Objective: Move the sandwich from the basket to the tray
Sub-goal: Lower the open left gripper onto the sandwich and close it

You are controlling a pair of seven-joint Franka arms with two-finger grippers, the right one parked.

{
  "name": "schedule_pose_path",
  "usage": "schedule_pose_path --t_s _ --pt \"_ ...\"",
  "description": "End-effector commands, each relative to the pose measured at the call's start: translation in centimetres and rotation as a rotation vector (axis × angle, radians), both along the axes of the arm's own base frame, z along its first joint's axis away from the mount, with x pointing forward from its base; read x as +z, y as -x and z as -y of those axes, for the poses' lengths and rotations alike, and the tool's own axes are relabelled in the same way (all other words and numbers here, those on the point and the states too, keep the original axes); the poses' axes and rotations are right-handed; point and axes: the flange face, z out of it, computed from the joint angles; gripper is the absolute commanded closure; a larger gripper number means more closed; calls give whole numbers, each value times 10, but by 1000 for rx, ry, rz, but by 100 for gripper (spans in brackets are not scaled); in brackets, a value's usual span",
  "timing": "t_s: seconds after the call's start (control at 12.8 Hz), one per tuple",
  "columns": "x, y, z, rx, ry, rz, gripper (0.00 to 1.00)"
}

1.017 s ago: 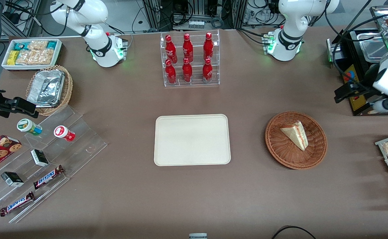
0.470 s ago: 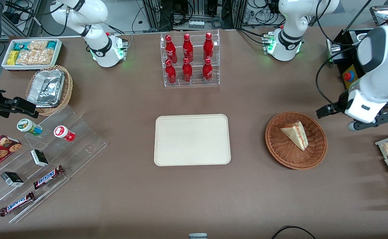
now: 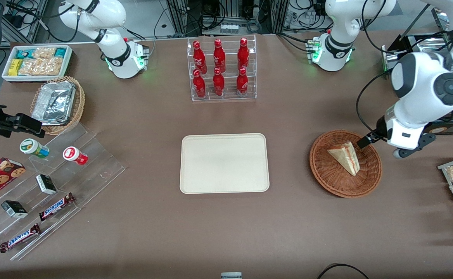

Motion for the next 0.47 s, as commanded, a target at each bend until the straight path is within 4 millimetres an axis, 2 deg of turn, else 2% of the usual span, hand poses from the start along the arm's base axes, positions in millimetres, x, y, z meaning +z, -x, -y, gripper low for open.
schedule_pose_path --t_s 0.0,0.39 --pt "-18 11 4 31 -7 44 0" --pt "-50 9 8 60 4 27 0"
